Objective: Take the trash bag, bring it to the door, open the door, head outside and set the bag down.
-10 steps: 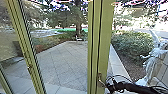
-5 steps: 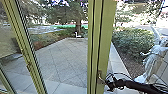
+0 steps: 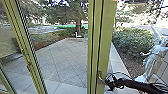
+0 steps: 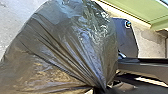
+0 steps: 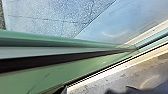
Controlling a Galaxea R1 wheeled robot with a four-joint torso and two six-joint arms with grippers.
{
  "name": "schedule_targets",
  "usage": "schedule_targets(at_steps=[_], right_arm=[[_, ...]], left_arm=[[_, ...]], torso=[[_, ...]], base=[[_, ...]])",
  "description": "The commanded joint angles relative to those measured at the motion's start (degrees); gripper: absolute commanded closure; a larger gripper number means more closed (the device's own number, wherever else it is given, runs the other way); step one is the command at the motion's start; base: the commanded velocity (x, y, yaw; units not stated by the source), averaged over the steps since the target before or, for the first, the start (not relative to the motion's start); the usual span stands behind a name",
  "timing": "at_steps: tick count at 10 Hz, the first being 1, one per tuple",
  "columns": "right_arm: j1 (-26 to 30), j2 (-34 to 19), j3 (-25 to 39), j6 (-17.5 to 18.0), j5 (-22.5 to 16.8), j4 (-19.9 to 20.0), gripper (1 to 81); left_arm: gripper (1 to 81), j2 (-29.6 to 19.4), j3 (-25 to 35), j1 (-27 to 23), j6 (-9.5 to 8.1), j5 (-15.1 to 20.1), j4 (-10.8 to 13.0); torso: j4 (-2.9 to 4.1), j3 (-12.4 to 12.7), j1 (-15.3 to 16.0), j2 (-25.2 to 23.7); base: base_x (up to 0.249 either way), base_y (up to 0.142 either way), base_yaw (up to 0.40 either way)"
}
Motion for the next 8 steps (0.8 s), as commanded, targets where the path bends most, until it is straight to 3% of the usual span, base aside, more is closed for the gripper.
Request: schedule_targets(at_steps=[1,8], right_arm=[[2.18,5.34,1.72,-0.28,-6.52,-2.35,1.0],[3.41,5.51,1.11,0.06,-6.26,-2.35,1.0]], left_arm=[[81.1,-1.34,0.5,-2.31,-0.01,2.84,0.09],[81.1,-1.43,0.5,-2.31,-0.01,3.36,0.27]], torso=[[0.0,-1.34,0.05,0.0],[-0.04,-6.11,0.05,-0.07]], base=[[0.0,0.0,0.0],[0.0,0.0,0.0]])
